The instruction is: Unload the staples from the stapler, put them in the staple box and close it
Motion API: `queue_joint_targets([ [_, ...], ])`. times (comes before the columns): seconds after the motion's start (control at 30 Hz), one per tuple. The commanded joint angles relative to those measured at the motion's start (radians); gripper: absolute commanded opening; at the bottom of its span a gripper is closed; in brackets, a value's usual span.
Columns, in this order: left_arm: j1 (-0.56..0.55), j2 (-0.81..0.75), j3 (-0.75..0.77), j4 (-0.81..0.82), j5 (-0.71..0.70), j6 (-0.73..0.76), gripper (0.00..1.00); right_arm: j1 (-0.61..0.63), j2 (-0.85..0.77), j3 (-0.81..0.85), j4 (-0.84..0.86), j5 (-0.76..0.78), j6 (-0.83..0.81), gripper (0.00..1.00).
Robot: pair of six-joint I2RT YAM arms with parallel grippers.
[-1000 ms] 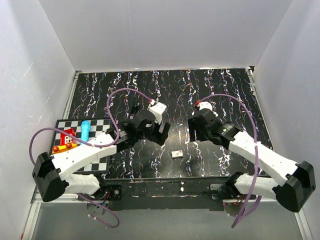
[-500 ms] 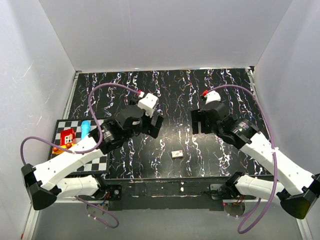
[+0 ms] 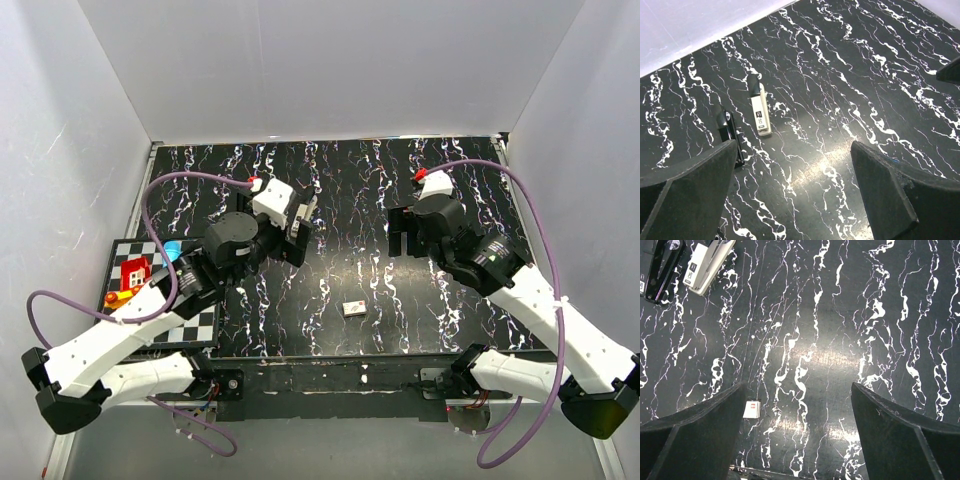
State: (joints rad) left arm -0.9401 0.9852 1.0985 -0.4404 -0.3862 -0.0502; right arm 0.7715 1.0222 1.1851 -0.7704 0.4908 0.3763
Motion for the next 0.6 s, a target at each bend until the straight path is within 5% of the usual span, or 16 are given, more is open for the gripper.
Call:
queue_joint_targets([
  [0.0, -0.003, -0.045, 0.029, 0.025, -0.031, 0.036, 0.98, -0.008, -0.014, 0.062, 0.005, 0.058, -0.023, 0.93],
  [0.57, -0.005, -0.085, 0.063, 0.017, 0.021, 0.009, 0.98, -0.006, -0.08, 0.114, -0.018, 0.077, -0.062, 0.94],
])
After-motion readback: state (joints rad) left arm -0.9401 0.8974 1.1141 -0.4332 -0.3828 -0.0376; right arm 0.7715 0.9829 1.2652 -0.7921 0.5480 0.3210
